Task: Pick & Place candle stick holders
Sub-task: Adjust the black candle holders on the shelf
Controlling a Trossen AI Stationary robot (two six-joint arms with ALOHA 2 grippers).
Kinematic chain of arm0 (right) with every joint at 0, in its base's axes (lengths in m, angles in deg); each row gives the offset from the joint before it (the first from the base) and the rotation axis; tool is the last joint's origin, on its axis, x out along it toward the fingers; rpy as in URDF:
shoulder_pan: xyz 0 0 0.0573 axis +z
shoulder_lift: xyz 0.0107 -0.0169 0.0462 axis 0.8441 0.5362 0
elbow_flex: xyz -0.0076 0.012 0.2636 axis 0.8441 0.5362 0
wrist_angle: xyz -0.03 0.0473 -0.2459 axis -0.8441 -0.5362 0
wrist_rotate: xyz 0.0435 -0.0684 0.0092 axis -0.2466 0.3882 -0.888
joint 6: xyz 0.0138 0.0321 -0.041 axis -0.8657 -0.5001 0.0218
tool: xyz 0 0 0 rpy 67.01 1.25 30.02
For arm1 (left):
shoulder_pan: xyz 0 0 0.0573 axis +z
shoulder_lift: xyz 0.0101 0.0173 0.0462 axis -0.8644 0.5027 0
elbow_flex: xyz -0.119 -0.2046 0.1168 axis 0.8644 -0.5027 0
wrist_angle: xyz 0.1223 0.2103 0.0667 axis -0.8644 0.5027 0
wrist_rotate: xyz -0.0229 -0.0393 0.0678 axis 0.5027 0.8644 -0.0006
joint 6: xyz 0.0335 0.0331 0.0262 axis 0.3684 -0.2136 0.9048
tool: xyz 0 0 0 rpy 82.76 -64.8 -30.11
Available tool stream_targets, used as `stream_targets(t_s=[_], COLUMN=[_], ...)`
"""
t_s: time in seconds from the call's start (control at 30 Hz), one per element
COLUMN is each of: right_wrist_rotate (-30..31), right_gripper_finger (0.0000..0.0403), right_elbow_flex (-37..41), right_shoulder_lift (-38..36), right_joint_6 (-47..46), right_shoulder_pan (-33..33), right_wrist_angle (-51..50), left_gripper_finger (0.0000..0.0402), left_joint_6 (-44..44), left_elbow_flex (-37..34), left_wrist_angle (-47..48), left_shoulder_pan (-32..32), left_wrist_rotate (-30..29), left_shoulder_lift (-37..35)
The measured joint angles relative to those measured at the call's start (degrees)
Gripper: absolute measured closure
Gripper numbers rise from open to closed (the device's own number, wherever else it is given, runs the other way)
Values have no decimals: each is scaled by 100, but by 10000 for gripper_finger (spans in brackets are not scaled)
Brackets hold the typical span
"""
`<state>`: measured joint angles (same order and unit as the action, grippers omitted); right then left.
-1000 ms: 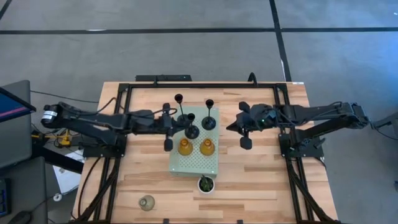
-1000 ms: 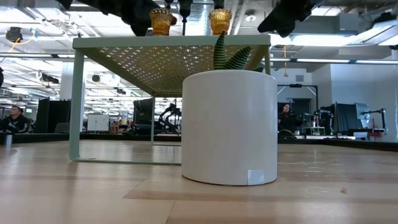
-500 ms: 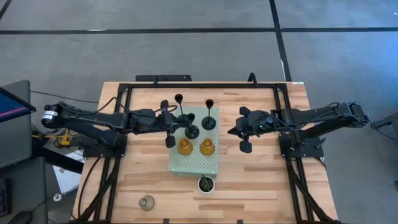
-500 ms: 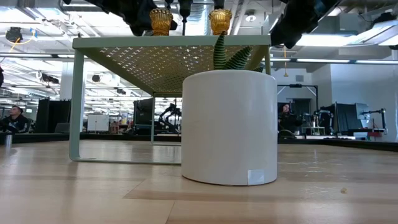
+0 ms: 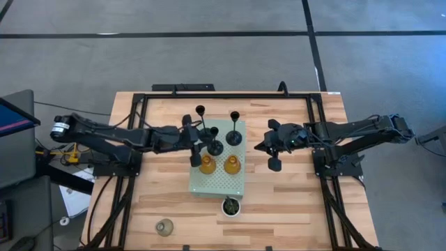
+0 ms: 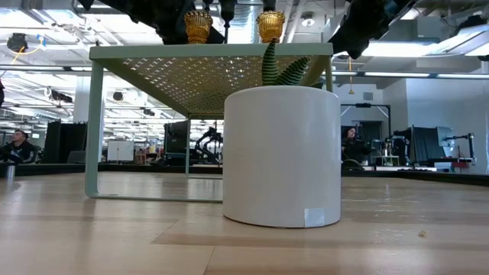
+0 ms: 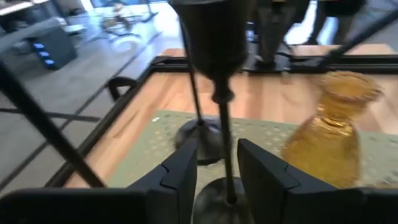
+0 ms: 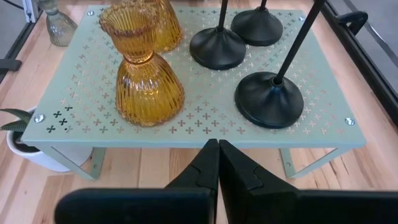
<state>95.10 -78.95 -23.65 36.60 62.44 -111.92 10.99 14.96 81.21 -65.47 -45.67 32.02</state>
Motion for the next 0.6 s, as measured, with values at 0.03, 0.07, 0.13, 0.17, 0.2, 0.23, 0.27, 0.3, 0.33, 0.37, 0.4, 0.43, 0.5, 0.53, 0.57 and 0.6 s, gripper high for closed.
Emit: stream_targets(t_s=[0.03, 0.07, 0.13, 0.17, 0.2, 0.23, 0.27, 0.3, 0.33, 0.37, 0.4, 0.43, 0.5, 0.53, 0.57, 0.6], right_wrist_rotate=[-1, -1, -1, -1, -1, -1, -1, -1, -2, -1, -2, -3, -3, -3, -3, -3], right_gripper_finger=[403, 403, 403, 403, 403, 403, 403, 403, 403, 403, 403, 403, 403, 403, 403, 403], right_elbow_flex=[-1, 1, -1, -1, -1, -1, -1, -1, -1, -1, -1, -1, -1, 1, -1, -1], right_shoulder_lift=[0, 0, 0, 0, 0, 0, 0, 0, 0, 0, 0, 0, 0, 0, 0, 0], right_joint_6=[0, 0, 0, 0, 0, 0, 0, 0, 0, 0, 0, 0, 0, 0, 0, 0], right_shoulder_pan=[0, 0, 0, 0, 0, 0, 0, 0, 0, 0, 0, 0, 0, 0, 0, 0], right_wrist_angle=[-1, -1, -8, -16, -19, -19, -19, -19, -19, -19, -19, -16, -16, -14, -10, -6], left_gripper_finger=[287, 290, 298, 302, 306, 310, 313, 316, 318, 321, 323, 325, 328, 329, 330, 331], left_joint_6=[-5, 16, 133, 194, 267, 339, 401, 489, 590, 679, 765, 784, 797, 798, 798, 799], left_elbow_flex=[0, 0, -2, 0, 0, 0, 0, 0, 0, 0, 0, 0, 0, 0, 32, 106], left_wrist_angle=[-18, 9, -12, -39, -43, -72, -137, -207, -279, -331, -372, -435, -538, -639, -683, -679], left_shoulder_pan=[-81, -190, -478, -618, -766, -917, -1060, -1213, -1361, -1515, -1666, -1799, -2029, -2122, -2191, -2239], left_wrist_rotate=[-181, -385, -822, -1062, -1294, -1505, -1712, -1926, -2159, -2415, -2683, -2964, -3413, -3526, -3572, -3594], left_shoulder_lift=[28, 38, 39, 35, 28, 28, 28, 24, 24, 24, 29, 52, 99, 133, 173, 224])
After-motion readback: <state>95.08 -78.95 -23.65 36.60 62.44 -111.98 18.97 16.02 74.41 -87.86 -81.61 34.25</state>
